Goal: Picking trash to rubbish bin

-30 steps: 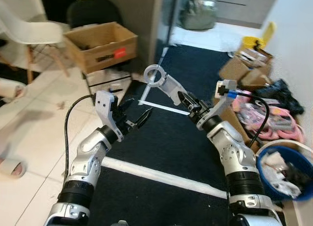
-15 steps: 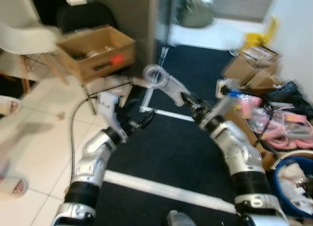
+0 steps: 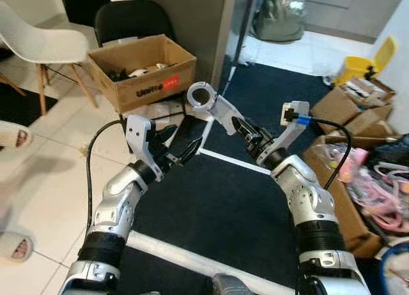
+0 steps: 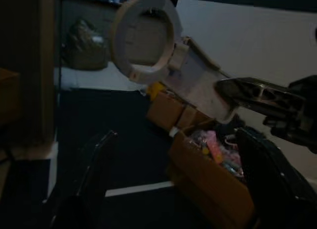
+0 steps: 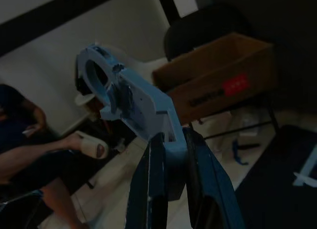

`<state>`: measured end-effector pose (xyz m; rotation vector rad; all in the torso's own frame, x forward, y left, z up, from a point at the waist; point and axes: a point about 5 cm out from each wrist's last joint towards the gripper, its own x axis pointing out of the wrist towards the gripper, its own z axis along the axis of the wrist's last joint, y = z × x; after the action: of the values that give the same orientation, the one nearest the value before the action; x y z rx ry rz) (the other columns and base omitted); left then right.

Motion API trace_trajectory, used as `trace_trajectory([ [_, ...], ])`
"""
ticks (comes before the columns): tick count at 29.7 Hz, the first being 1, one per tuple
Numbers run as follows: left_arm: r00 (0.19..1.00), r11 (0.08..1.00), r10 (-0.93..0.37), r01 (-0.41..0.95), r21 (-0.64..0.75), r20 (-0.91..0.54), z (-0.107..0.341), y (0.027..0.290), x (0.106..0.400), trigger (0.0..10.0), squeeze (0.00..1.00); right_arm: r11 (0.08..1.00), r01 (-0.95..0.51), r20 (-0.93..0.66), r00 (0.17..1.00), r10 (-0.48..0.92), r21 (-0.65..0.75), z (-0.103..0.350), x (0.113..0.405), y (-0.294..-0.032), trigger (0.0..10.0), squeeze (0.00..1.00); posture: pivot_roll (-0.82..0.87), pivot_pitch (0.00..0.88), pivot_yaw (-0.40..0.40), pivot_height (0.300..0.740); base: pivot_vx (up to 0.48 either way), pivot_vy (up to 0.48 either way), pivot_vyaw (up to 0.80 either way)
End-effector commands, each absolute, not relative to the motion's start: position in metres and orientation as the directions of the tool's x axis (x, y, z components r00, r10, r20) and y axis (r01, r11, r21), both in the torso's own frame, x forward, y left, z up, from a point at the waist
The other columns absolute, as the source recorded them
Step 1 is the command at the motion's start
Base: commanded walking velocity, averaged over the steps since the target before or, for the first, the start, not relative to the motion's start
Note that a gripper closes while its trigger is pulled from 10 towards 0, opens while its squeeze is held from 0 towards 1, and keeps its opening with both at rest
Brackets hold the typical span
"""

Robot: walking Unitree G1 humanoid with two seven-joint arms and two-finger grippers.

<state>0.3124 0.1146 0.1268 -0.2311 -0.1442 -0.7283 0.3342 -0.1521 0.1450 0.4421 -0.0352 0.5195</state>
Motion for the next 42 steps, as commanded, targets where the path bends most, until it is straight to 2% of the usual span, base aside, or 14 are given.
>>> trace_trajectory([
  [1,0.732,0.719,-0.648,0.679,-0.15,0.207,0.1263,0.1135,0.3111,10.0,0.0,0.778,-0.483,0.149,0.873,0.465,0.401,0.1476,0.3353,-0.1546,10.0,0.0,-0.06,0.0,-0.044,0.74,0.424,0.0,0.0],
  [42,0.731,0.72,-0.65,0.68,-0.141,0.205,0.1256,0.1127,0.3109,10.0,0.0,0.781,-0.483,0.145,0.873,0.466,0.396,0.1466,0.335,-0.1544,10.0,0.0,-0.06,0.0,-0.048,0.74,0.43,0.0,0.0],
])
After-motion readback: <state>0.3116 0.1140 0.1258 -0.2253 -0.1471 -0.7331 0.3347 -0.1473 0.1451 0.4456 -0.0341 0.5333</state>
